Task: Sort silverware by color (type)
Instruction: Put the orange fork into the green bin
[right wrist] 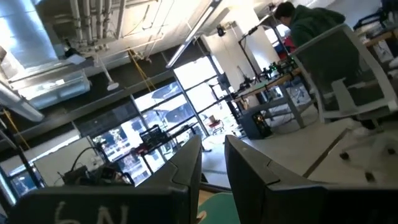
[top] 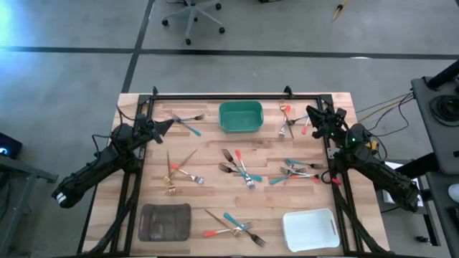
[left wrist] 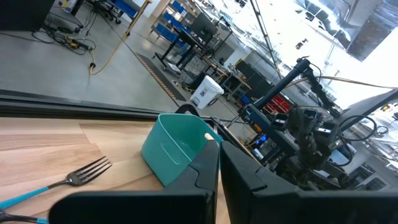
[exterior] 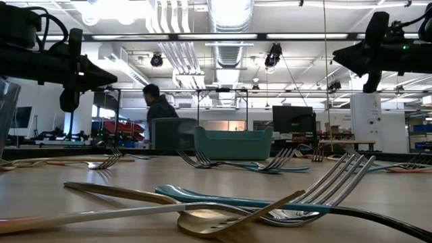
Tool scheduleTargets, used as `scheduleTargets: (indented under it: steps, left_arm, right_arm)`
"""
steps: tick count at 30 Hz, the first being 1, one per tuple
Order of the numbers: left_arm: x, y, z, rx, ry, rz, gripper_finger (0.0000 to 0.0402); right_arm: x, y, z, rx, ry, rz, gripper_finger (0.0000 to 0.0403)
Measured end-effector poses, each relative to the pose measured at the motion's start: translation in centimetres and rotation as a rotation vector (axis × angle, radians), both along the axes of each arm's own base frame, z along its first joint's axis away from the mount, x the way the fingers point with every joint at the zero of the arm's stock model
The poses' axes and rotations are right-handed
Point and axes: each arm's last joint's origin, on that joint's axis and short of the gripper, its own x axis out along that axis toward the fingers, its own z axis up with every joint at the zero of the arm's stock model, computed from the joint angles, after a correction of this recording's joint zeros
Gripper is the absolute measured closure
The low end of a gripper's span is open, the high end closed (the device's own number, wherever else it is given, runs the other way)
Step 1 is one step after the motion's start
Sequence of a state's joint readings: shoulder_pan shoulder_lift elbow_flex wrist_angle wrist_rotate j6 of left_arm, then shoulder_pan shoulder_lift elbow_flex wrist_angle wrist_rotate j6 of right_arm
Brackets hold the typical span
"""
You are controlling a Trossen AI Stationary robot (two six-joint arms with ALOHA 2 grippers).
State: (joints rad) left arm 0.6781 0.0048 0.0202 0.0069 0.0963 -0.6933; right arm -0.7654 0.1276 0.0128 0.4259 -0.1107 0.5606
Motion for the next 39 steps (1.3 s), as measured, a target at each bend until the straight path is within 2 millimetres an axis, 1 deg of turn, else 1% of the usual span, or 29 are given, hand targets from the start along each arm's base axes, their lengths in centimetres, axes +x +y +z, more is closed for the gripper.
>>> scheduleTargets:
  steps: [2,6,9,12,15,17,19,21,24,26,29,32,33,35,39]
  left_arm:
    - [0.0,0.0,0.0,0.000,0.000,0.000,0.0401]
    - [0.0,0.0,0.0,0.000,0.000,0.000,0.0401]
    - [0.0,0.0,0.0,0.000,0.000,-0.001,0.0401]
    - [0.0,0.0,0.0,0.000,0.000,0.000,0.0401]
    - [0.0,0.0,0.0,0.000,0.000,0.000,0.0401]
    - [0.0,0.0,0.0,0.000,0.000,0.000,0.0401]
    - [0.0,0.0,0.0,0.000,0.000,-0.001,0.0401]
    - [0.0,0.0,0.0,0.000,0.000,0.000,0.0401]
    - [0.0,0.0,0.0,0.000,0.000,0.000,0.0401]
    - [0.0,0.0,0.0,0.000,0.000,0.000,0.0401]
    - [0.0,0.0,0.0,0.000,0.000,0.000,0.0401]
    - [0.0,0.0,0.0,0.000,0.000,0.000,0.0401]
    - [0.0,0.0,0.0,0.000,0.000,0.000,0.0401]
    - [0.0,0.0,0.0,0.000,0.000,-0.001,0.0401]
    - [0.0,0.0,0.0,0.000,0.001,0.000,0.0401]
  right_arm:
    - [0.0,0.1,0.2,0.018,-0.045,0.041,0.0339]
    - [-0.3,0.4,1.2,-0.042,-0.132,0.062,0.0339]
    - [-0.6,0.7,2.0,-0.106,-0.204,0.040,0.0339]
    - [-1.0,0.7,2.5,-0.135,-0.269,-0.032,0.0339]
    - [-1.4,0.5,2.8,-0.084,-0.355,-0.129,0.0339]
    - [-1.3,0.4,3.3,-0.024,-0.373,-0.125,0.0339]
    - [-1.0,0.2,4.5,0.025,-0.342,-0.100,0.0339]
    - [-0.5,-0.2,5.8,0.078,-0.248,-0.086,0.0339]
    - [0.4,-1.1,7.5,0.175,-0.021,-0.147,0.0339]
    - [1.3,-2.4,7.8,0.355,0.171,-0.250,0.0339]
    - [1.8,-3.7,7.6,0.648,0.465,-0.420,0.0339]
    - [2.2,-4.6,7.5,0.847,0.691,-0.485,0.0339]
    - [2.5,-4.9,7.4,0.880,0.751,-0.490,0.0339]
    - [3.3,-5.7,6.9,0.891,0.867,-0.459,0.0339]
    - [5.0,-7.4,4.8,0.932,1.005,-0.400,0.0339]
